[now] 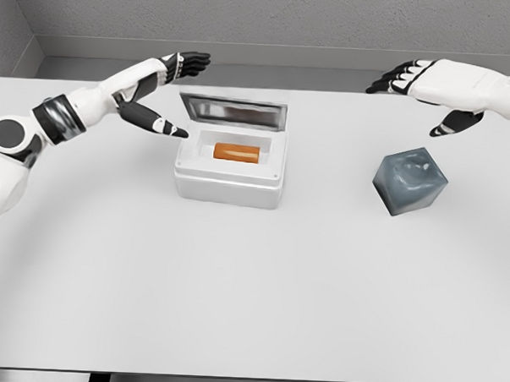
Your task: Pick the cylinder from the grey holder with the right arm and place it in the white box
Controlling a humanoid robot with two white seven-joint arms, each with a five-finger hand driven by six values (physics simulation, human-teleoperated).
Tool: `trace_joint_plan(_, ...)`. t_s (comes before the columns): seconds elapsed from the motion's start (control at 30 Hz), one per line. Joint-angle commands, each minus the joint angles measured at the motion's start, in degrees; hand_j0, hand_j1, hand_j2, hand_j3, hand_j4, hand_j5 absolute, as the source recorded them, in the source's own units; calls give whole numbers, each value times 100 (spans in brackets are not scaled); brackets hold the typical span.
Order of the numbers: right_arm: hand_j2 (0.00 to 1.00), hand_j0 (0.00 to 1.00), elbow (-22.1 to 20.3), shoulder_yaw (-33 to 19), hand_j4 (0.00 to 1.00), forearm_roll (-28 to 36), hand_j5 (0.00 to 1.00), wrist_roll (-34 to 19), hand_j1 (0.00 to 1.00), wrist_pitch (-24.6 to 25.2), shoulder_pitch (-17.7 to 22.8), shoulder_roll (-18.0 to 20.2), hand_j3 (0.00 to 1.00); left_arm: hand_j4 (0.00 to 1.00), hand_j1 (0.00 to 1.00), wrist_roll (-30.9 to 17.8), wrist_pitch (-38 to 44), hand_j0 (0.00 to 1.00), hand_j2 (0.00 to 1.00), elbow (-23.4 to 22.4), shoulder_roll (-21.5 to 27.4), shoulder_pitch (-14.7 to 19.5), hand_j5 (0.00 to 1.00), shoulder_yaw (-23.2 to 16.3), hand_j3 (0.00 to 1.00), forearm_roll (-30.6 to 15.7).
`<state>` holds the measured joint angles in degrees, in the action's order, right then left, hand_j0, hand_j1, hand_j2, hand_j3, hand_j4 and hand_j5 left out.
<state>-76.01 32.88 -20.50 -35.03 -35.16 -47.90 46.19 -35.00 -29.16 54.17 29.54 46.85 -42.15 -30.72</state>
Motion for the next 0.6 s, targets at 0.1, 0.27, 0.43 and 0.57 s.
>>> trace_joint_plan(0.1,100,100,-1,26,100,29,100,3,100,16,0,5,100,100,100,0,-20,100,100,59,96,9,100,5,100,-74)
trace_joint_plan(0.27,100,100,-1,61,100,29,100,3,100,16,-9,5,100,100,100,0,-64,100,100,191,316,9,100,14,100,-83)
trace_joint_plan(0.43,100,100,-1,70,100,29,100,3,100,16,-18,5,100,100,100,0,-64,100,100,103,439,-97,100,22,100,-74)
trace_joint_plan(0.57,100,100,-1,70,100,29,100,3,100,16,-9,5,100,100,100,0,-90,100,100,33,571,-193,100,22,100,-74)
